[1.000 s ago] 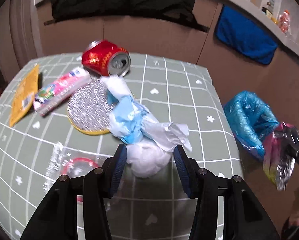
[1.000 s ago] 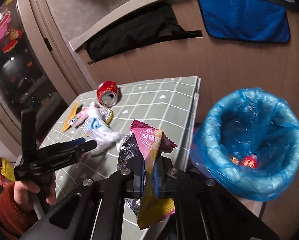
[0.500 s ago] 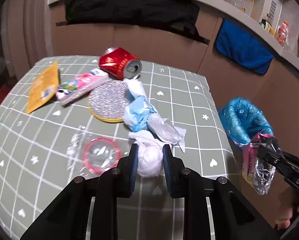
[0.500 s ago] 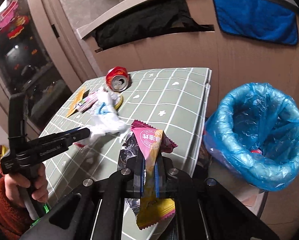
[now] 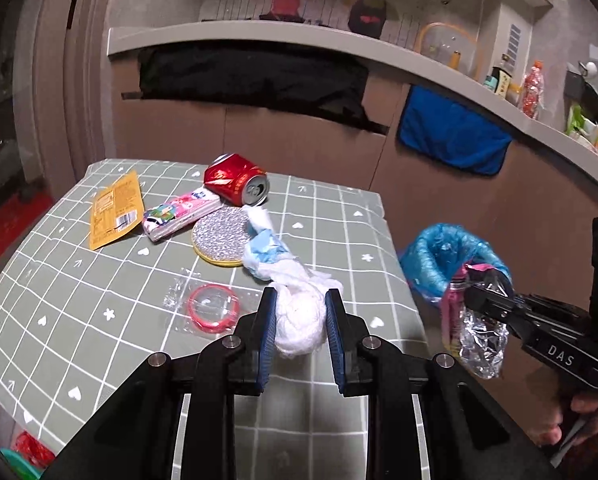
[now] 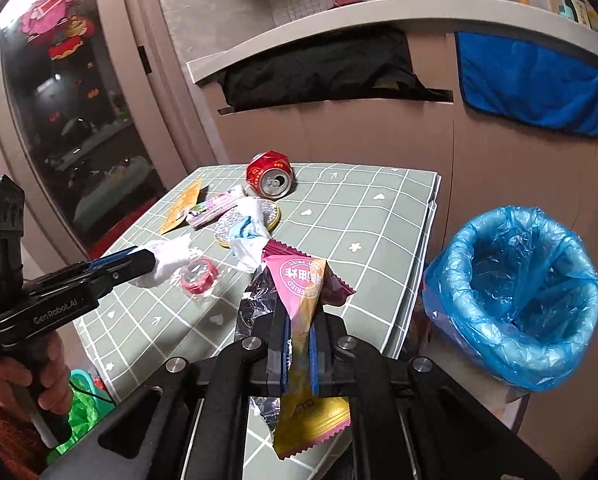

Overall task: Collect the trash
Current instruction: 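Carry the pink snack bag and white tissue over the blue-lined bin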

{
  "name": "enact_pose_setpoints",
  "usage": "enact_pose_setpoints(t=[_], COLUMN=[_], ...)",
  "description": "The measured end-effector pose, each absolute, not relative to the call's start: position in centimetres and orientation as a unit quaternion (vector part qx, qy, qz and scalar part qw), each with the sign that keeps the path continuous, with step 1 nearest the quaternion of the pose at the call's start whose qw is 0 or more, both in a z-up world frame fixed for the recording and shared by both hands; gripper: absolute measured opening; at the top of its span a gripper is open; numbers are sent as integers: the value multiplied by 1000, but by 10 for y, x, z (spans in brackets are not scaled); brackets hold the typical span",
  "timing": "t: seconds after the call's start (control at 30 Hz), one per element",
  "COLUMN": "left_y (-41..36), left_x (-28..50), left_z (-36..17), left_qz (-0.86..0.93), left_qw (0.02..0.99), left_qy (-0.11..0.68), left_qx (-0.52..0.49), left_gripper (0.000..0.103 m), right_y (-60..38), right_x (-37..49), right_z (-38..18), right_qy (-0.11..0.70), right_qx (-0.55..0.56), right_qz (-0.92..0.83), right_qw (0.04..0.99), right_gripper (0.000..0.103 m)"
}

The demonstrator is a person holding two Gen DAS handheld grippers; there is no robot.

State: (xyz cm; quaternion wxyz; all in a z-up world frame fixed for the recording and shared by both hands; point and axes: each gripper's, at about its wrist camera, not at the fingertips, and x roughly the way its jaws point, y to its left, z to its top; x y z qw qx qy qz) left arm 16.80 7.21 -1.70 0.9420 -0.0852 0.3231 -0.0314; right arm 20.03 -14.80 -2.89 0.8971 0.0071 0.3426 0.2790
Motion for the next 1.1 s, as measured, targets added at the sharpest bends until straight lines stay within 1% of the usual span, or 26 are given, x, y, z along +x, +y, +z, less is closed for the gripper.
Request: enact_pose_setpoints(t=[0.17,0.27,0.4,0.5,0.67,0.77,0.9,1.1], left_y=[46,22,-13,-41,-84,-107,-130,-148], left_x=[154,156,167,181,204,216,234,266], left_z=[-1,19,50,65,77,77,69,50], left_qz=[-43,-62,-92,-106,-128,-137,-145,-150], left_qw=[952,960,968,972,975,975,971,962], left_qy=[294,265,225,203,178,174,189,227], left_qx=[-79,-69,-57,-52,-43,-27,-11,-5], left_gripper=[25,25,25,25,25,25,25,25], right_y=[-167,-190,-226,-252,-282,-300,-317,-336], right_x=[185,185,191,192,192,198,210,236], right_z=[-14,2,32,54,71,72,69,50], right_qy=[312,286,253,218,184,174,173,199], right_qx=[7,11,26,17,2,7,18,34], right_qz=[278,260,233,201,166,147,128,111], right_qw=[908,922,939,955,969,974,976,973], right_gripper=[7,7,7,7,7,7,7,7])
